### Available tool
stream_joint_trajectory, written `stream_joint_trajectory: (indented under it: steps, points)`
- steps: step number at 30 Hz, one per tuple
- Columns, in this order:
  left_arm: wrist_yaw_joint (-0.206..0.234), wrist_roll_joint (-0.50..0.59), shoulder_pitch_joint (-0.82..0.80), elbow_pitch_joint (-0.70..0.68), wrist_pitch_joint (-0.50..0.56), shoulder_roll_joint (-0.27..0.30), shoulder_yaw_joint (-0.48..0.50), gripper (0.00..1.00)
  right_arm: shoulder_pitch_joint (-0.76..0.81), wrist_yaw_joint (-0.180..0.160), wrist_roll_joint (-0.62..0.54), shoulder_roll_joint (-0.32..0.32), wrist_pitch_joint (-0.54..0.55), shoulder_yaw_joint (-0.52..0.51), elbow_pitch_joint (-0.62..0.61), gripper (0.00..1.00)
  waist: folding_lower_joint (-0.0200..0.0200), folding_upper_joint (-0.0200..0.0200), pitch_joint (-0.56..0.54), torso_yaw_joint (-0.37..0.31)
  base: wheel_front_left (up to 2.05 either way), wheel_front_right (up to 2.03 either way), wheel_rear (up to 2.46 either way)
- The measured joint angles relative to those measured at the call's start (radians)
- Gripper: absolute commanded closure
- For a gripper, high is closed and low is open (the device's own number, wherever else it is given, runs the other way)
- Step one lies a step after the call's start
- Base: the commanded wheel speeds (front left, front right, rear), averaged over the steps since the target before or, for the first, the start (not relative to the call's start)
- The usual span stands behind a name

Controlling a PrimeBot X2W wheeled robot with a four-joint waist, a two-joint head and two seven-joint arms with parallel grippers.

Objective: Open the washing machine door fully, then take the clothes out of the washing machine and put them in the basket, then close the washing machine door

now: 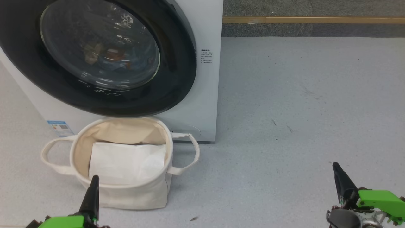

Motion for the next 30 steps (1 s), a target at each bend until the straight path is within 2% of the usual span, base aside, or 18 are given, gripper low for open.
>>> stream_joint_trajectory:
  steps: [13,14,21,28,30]
  points:
    - [0.000,0.000,0.000,0.000,0.000,0.000,0.000,1.00,0.000,0.000,0.000,0.000,0.000,0.000,0.000,1.00,0.0000,0.0000,0.000,0.000,0.00,0.00,0.00]
    - [0.000,0.000,0.002,0.010,-0.001,0.000,-0.001,0.00,0.000,0.000,0.000,0.001,-0.001,0.001,0.010,0.00,0.0000,0.0000,0.000,0.000,0.00,0.00,0.00]
    - [0.000,0.000,0.071,0.114,-0.002,-0.008,-0.005,0.00,0.060,0.000,0.000,0.009,-0.002,0.002,0.114,0.00,0.0000,0.0000,0.002,0.000,0.00,0.00,0.00]
    - [0.001,0.001,0.064,0.118,-0.018,-0.009,-0.006,0.00,0.058,0.000,0.000,0.010,-0.016,0.008,0.115,0.00,0.0013,0.0000,-0.001,0.002,0.00,0.00,0.00]
    - [0.001,0.005,0.059,0.118,-0.024,-0.009,-0.007,0.00,0.058,0.000,-0.001,0.010,-0.022,0.010,0.116,0.00,0.0005,0.0000,0.000,0.002,0.00,0.00,0.00]
